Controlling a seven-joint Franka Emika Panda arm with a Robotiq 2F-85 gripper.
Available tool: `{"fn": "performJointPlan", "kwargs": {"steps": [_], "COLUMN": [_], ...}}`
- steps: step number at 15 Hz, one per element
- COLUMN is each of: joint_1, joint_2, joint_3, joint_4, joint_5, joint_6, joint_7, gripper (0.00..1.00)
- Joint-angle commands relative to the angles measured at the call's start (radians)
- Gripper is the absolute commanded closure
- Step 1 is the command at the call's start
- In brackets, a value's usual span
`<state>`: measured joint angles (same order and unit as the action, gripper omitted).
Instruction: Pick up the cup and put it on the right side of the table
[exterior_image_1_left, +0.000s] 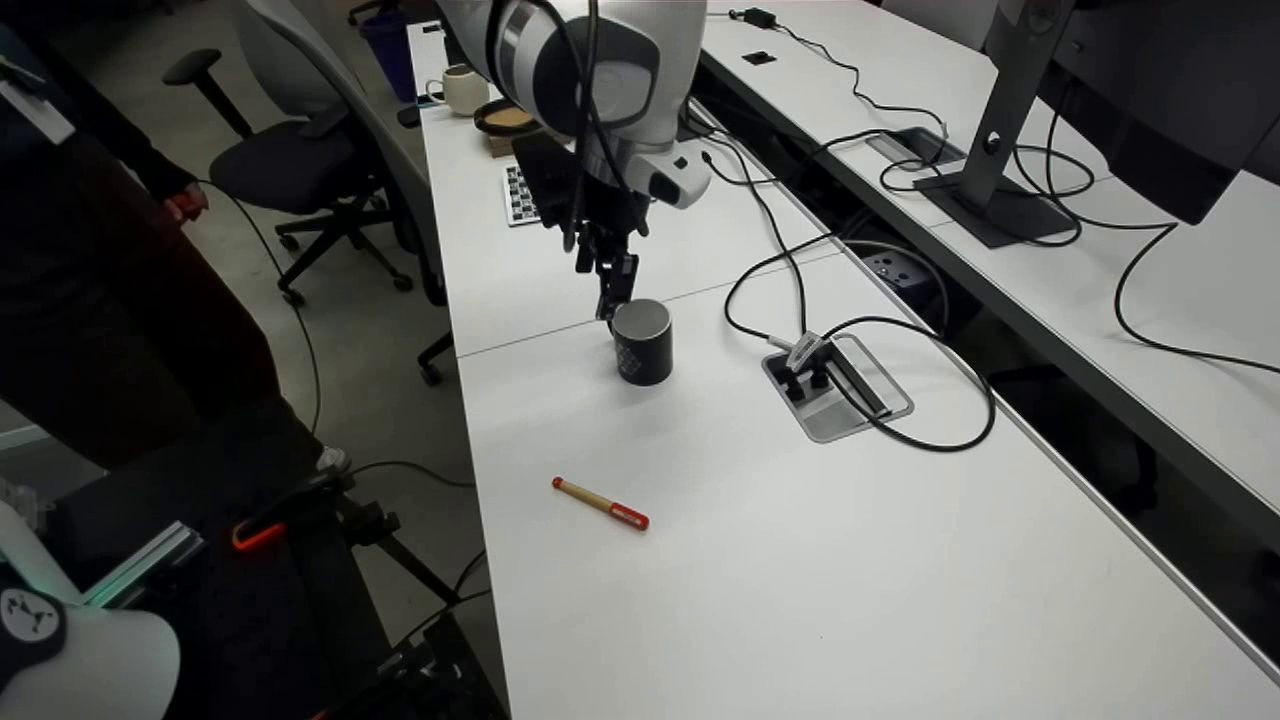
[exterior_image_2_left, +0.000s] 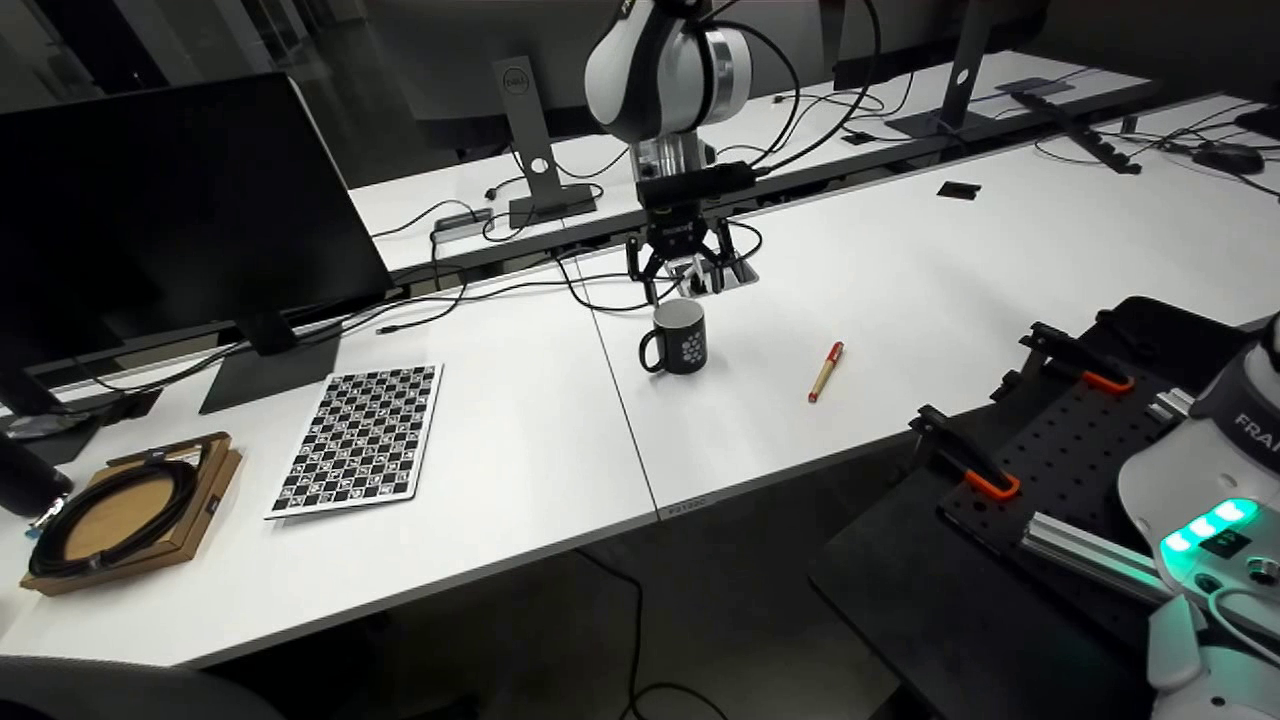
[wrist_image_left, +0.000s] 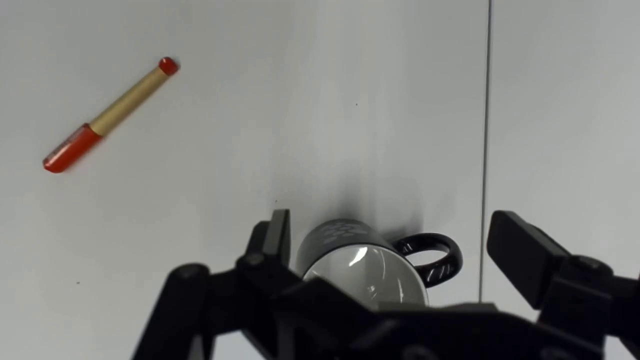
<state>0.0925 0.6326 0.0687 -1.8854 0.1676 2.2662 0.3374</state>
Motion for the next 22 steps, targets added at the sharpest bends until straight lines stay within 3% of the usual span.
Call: {"fn": "performJointPlan", "kwargs": {"steps": [1, 5, 7, 14, 22], "joint_1": [-0.11, -0.15, -0.135, -0.053, -0.029], "joint_2": [0.052, 0.087, 0.097, 0.097, 0.09], "joint_3": [0.067, 0.082, 0.077, 0.035, -0.025], "joint_4": [0.029, 0.057, 0.066, 0.077, 0.07], "joint_5": [0.129, 0.173, 0.165, 0.131, 0.106], "joint_6": [0.011, -0.018, -0.009, 0.1, 0.172], "joint_7": [-0.244, -0.36, -0.355, -0.229, -0.134], "gripper": [0.0, 0.0, 0.0, 0.0, 0.0]}}
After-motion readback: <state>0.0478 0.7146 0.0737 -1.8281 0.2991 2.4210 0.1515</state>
